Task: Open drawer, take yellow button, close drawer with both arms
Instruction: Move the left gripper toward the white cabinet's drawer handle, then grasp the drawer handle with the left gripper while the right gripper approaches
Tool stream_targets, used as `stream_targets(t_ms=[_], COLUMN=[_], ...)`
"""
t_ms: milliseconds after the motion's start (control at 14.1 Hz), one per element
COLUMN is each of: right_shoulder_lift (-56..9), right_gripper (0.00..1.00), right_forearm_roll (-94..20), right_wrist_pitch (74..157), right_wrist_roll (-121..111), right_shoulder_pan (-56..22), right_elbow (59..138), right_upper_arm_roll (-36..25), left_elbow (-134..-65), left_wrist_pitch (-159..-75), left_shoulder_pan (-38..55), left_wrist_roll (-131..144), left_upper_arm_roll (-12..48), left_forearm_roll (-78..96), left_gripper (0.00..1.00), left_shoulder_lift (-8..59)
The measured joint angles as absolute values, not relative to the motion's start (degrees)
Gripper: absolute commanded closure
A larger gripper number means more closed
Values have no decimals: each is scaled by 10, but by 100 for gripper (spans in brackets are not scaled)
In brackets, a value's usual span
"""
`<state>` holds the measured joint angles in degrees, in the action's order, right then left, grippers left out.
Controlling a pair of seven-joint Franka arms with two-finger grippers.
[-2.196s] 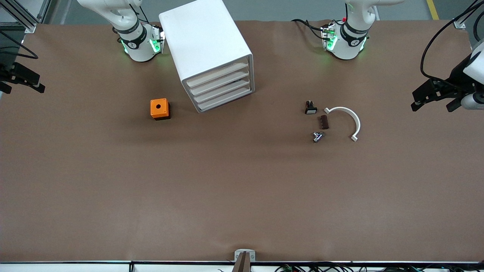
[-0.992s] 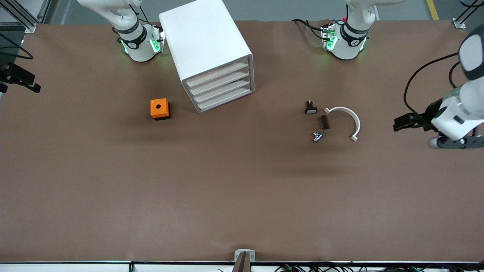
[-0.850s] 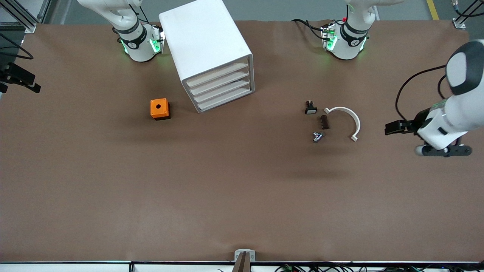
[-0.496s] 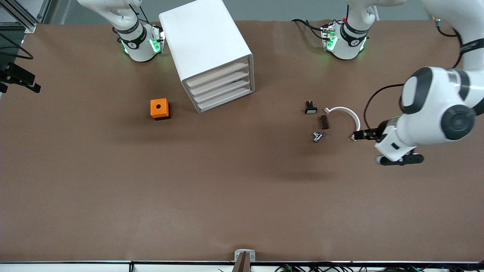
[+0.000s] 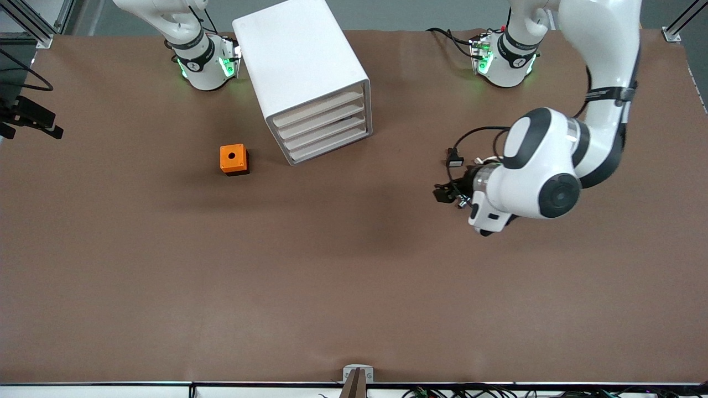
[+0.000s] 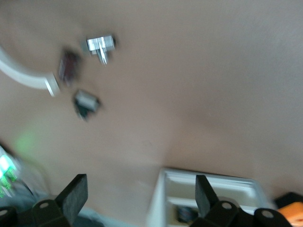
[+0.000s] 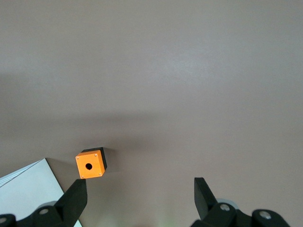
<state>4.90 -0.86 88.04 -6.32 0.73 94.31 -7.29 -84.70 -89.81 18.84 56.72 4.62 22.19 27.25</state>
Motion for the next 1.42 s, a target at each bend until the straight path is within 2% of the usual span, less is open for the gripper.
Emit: stream_targets(t_ms=[496,850,921,1062,1204,1417], right_shoulder_lift=[51,51,51,51,51,51], right_gripper=[0,0,0,0,0,0], right_forearm_roll=[-9,-9,-9,-9,-9,-9], right_wrist_pitch=[880,881,881,881,882,884], right_wrist_roll=[-63,-63,-63,-63,-63,-63], right_shoulder_pan=[15,15,15,15,15,15], right_elbow=[943,943,943,943,943,937], right_upper_arm_roll=[-72,-70,-70,-70,-70,-70], left_elbow=[-817,-809,-809,-808,-808,-808], left_wrist_pitch=[-849,-810,-807,-802,-801,-801], left_shoulder_pan=[249,251,251,253,261,277], left_wrist_roll=[1008,1181,1204,1237,1258,1268], left_upper_arm_roll=[49,69,71,73,74,75], left_forearm_roll=[417,512,525,549,569,581], left_gripper=[0,1,6,31,46,53], left_shoulder_lift=[352,399,403,412,424,447])
